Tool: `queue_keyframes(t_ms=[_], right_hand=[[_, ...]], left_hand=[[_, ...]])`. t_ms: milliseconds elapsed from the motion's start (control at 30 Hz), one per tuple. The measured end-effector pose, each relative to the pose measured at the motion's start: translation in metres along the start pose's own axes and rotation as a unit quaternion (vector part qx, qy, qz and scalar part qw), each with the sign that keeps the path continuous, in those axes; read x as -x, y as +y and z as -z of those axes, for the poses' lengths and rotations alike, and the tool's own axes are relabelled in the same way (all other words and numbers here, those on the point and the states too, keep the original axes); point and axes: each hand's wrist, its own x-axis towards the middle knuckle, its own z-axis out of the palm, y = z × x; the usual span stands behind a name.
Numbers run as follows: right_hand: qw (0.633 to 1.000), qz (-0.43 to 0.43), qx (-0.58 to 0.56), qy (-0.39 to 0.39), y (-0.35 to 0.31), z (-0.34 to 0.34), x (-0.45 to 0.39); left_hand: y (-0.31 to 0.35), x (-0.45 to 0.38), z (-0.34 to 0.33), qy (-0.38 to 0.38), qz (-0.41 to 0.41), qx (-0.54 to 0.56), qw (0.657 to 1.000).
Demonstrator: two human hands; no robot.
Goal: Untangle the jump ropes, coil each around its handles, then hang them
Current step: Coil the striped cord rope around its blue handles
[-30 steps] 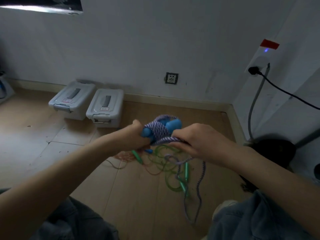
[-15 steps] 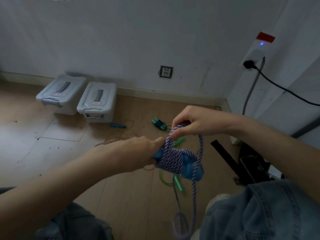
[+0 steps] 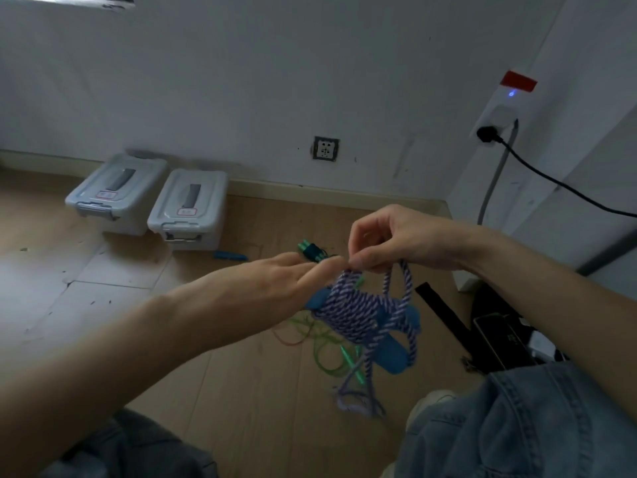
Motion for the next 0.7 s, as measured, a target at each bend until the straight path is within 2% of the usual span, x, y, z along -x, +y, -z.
queue_keyframes(t_ms=[100, 200, 300, 367, 433, 467, 567, 633, 667, 700], right_hand=[[0.999, -0.025, -0.008, -0.023, 0.0, 0.006, 0.004], [0.998, -0.042, 0.038, -0.018, -0.006, 0.017, 0.012], [0.982, -0.014, 0.179, 0.053, -0.015, 0.019, 0.008], [0.964, 0.01, 0.234, 0.122, -0.018, 0.03, 0.011], [0.954, 0.024, 0.22, 0.204, -0.016, 0.044, 0.018], [0.954, 0.027, 0.208, 0.212, -0.012, 0.046, 0.017], [0.95, -0.035, 0.288, 0.112, 0.02, 0.029, -0.001], [0.925, -0.098, 0.357, 0.08, 0.035, 0.018, -0.013], [0.932, -0.107, 0.34, 0.07, 0.038, 0.017, -0.015], [0.959, -0.093, 0.262, 0.049, 0.036, 0.017, -0.012]], left_hand=[[0.001, 0.002, -0.001, 0.009, -0.017, -0.096, 0.995], [0.004, -0.001, -0.005, -0.023, -0.042, -0.063, 0.997], [0.009, -0.004, -0.012, -0.034, -0.049, -0.017, 0.998], [0.008, -0.002, -0.016, -0.034, -0.051, -0.01, 0.998], [0.004, 0.004, -0.022, -0.041, -0.064, -0.011, 0.997], [0.004, 0.005, -0.024, -0.039, -0.071, -0.007, 0.997], [0.008, 0.003, -0.021, 0.001, -0.058, 0.044, 0.997], [0.009, -0.001, -0.007, 0.027, 0.012, 0.175, 0.984], [0.006, -0.002, 0.0, 0.042, 0.047, 0.245, 0.967], [0.003, -0.003, 0.006, 0.054, 0.082, 0.302, 0.948]])
